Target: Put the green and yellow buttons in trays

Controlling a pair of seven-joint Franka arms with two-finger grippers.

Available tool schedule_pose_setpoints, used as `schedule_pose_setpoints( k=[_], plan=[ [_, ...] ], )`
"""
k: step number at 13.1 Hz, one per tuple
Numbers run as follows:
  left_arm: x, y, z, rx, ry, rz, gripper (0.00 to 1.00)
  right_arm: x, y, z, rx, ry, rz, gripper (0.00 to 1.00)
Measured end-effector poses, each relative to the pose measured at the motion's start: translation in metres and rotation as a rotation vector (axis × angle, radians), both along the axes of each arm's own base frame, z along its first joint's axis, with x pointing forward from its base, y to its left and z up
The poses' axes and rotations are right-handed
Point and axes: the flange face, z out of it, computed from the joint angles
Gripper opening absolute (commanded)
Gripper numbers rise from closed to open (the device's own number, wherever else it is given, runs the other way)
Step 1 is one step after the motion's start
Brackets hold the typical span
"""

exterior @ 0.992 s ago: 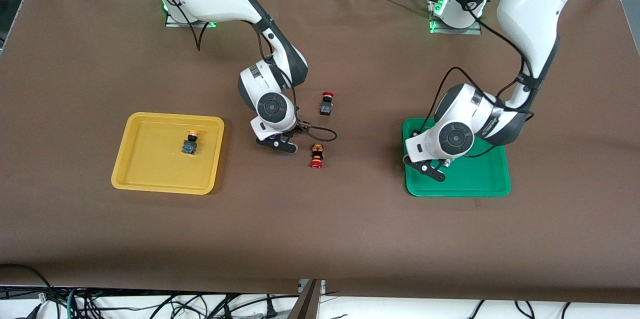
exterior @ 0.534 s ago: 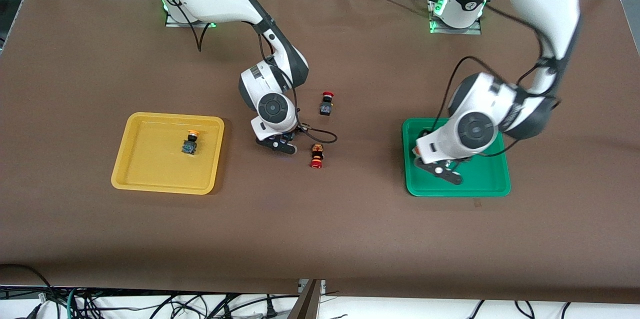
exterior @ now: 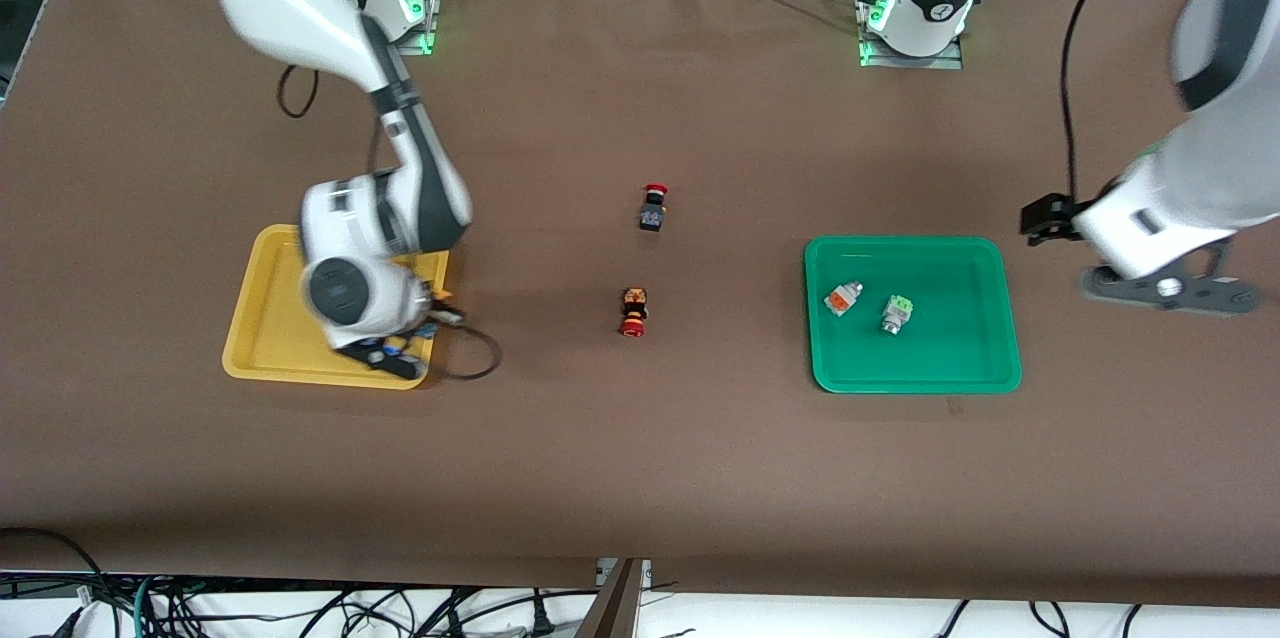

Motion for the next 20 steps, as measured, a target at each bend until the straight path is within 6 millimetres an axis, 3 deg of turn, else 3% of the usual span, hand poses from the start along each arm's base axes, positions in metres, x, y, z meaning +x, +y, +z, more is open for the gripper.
schedule_pose_setpoints(
  k=[2,3,6,8,9,11,13,15,17,18,20],
  plan=[
    [-0.024,0.033,0.009,-0.063,-0.036,0.1,1.0,0.007,-0.059,-0.006,0.02,0.038,0.001,0.0],
    [-0.042,0.041,0.01,-0.074,-0.067,0.126,1.0,0.008,-0.068,-0.008,0.024,0.045,-0.002,0.0],
    [-0.09,0.04,0.008,-0.073,-0.067,0.133,1.0,0.004,-0.047,-0.01,0.036,0.049,0.015,0.0],
    [-0.095,0.039,0.005,-0.071,-0.039,0.132,1.0,0.003,-0.033,-0.012,0.051,0.041,0.016,0.02],
    [-0.094,0.039,0.003,-0.07,-0.029,0.132,1.0,0.003,-0.029,-0.016,0.054,0.038,0.015,0.24],
    [-0.091,0.038,-0.001,-0.07,-0.021,0.132,1.0,0.001,-0.022,-0.03,0.047,0.043,0.011,0.96],
    [-0.089,0.038,-0.002,-0.07,-0.019,0.131,1.0,-0.003,-0.016,-0.043,0.04,0.056,0.017,1.0],
    [-0.089,0.038,-0.002,-0.07,-0.02,0.131,1.0,-0.002,-0.014,-0.041,0.04,0.052,0.02,1.0],
    [-0.088,0.038,-0.002,-0.07,-0.019,0.131,1.0,0.004,-0.017,-0.022,0.046,0.031,0.019,1.0],
    [-0.088,0.038,-0.002,-0.07,-0.018,0.131,1.0,0.009,-0.021,-0.001,0.052,0.015,0.017,1.0],
    [-0.088,0.038,-0.003,-0.07,-0.013,0.132,1.0,0.018,-0.044,0.066,0.069,-0.023,0.022,1.0]
  ],
)
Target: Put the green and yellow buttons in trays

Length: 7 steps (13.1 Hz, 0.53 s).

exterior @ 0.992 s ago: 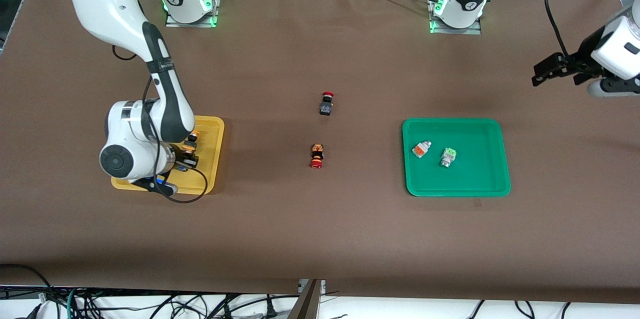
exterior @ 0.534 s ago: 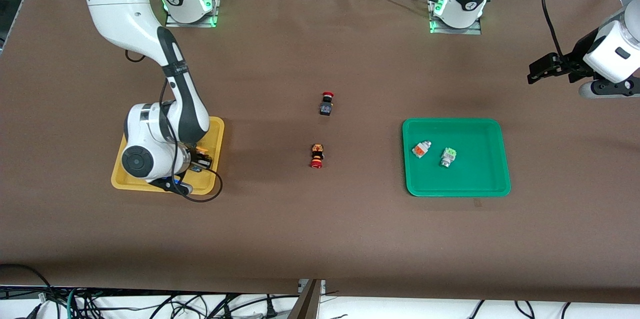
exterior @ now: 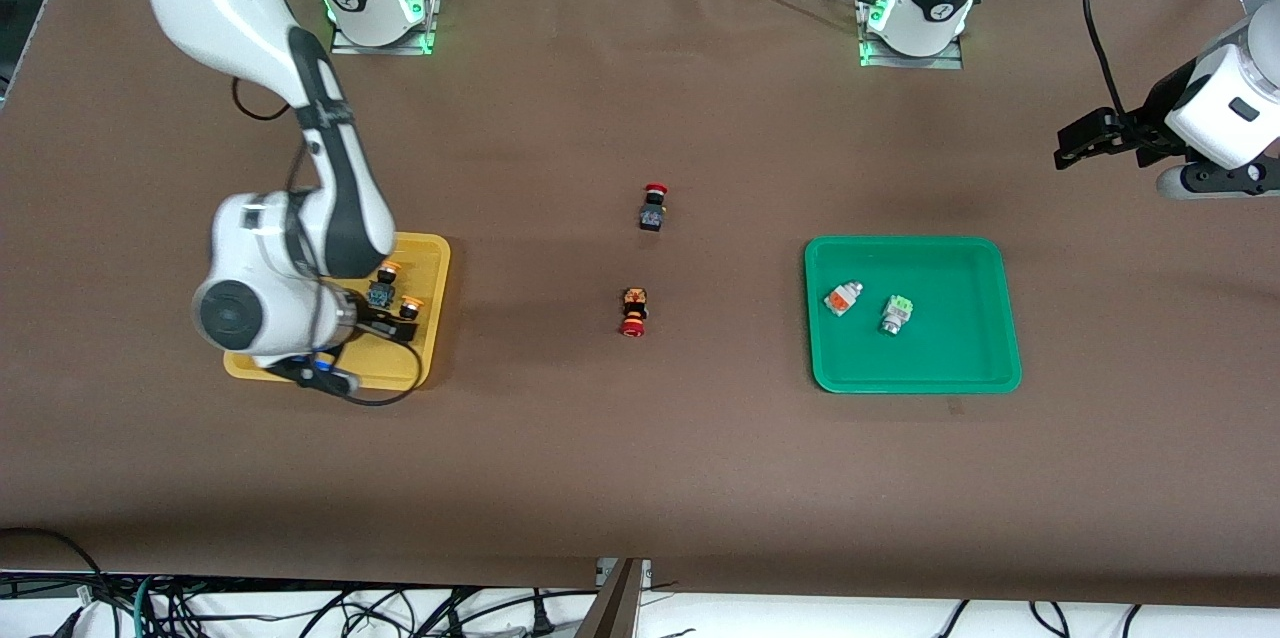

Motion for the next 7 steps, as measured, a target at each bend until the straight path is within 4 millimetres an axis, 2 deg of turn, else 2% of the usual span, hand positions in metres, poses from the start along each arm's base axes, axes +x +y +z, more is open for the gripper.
schedule_pose_setpoints(
  k=[2,4,5,7],
  plan=[
    [0.0,-0.001,0.0,0.0,0.002,-0.002,1.0,-0.002,-0.037,0.087,0.021,-0.049,-0.004,1.0],
    [0.0,-0.001,0.01,0.001,-0.004,0.003,1.0,-0.021,-0.073,0.171,0.031,-0.105,-0.018,1.0],
    [-0.001,0.0,0.018,0.001,-0.008,0.008,1.0,-0.033,-0.085,0.202,0.035,-0.115,-0.023,1.0],
    [-0.001,0.001,0.032,0.001,-0.021,0.012,1.0,-0.055,-0.102,0.244,0.023,-0.133,-0.007,1.0]
  ],
)
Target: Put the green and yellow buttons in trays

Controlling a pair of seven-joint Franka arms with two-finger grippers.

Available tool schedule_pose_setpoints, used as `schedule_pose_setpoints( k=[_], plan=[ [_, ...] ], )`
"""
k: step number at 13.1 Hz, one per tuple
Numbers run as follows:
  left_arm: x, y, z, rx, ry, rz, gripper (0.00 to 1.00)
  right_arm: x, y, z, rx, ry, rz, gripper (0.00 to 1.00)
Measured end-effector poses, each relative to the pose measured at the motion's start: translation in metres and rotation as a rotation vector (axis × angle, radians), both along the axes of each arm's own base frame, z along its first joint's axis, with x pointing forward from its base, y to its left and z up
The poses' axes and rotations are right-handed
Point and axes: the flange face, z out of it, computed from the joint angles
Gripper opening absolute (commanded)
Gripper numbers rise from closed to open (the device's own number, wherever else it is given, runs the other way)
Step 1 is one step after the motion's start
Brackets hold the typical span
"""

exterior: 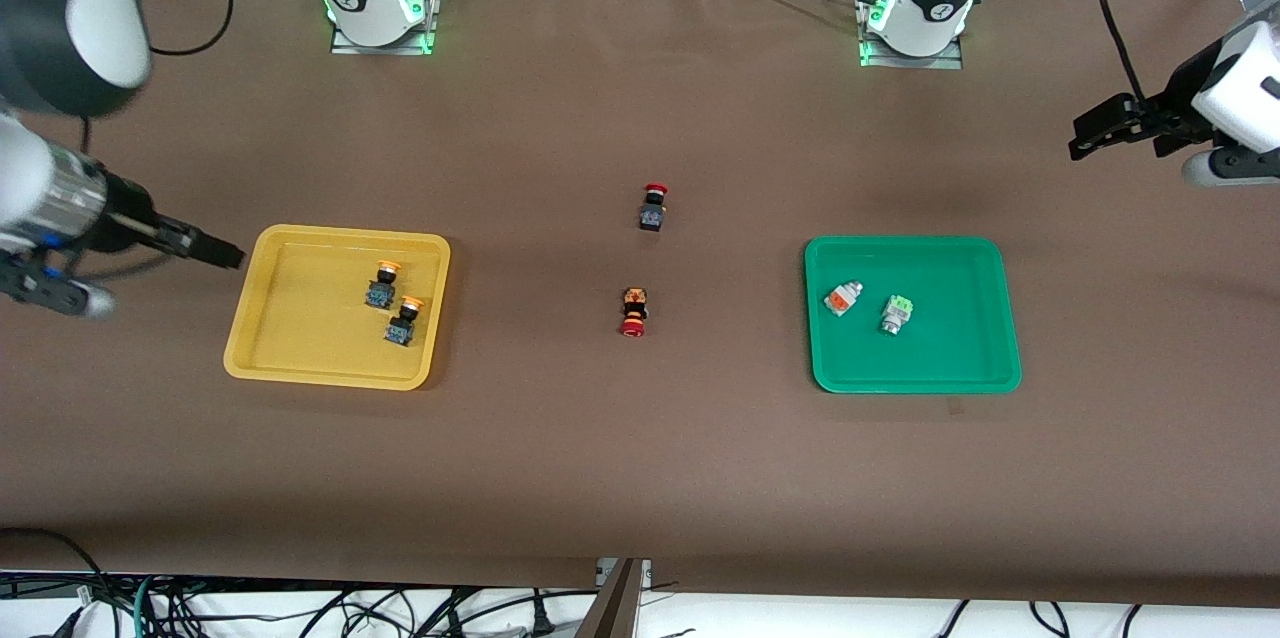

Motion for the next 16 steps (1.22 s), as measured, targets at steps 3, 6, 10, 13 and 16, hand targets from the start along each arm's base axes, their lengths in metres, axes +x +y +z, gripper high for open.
schedule_pose_setpoints(
  k=[3,6,10,13,16],
  plan=[
    [-0.001,-0.001,-0.005,0.0,0.034,-0.003,1.0,-0.012,-0.009,0.007,-0.028,0.003,0.049,1.0],
    [0.001,-0.005,-0.01,0.0,0.047,-0.009,1.0,-0.019,-0.023,-0.003,0.001,0.033,0.201,1.0],
    [0.002,-0.01,-0.007,0.001,0.041,-0.017,1.0,-0.034,-0.025,-0.003,-0.001,0.044,0.341,1.0],
    [0.003,-0.013,-0.004,0.001,0.035,-0.021,1.0,-0.039,-0.023,0.002,-0.003,0.037,0.357,1.0],
    [0.005,-0.014,-0.007,0.001,0.041,-0.022,1.0,-0.04,-0.023,0.002,-0.002,0.038,0.36,1.0]
  ],
)
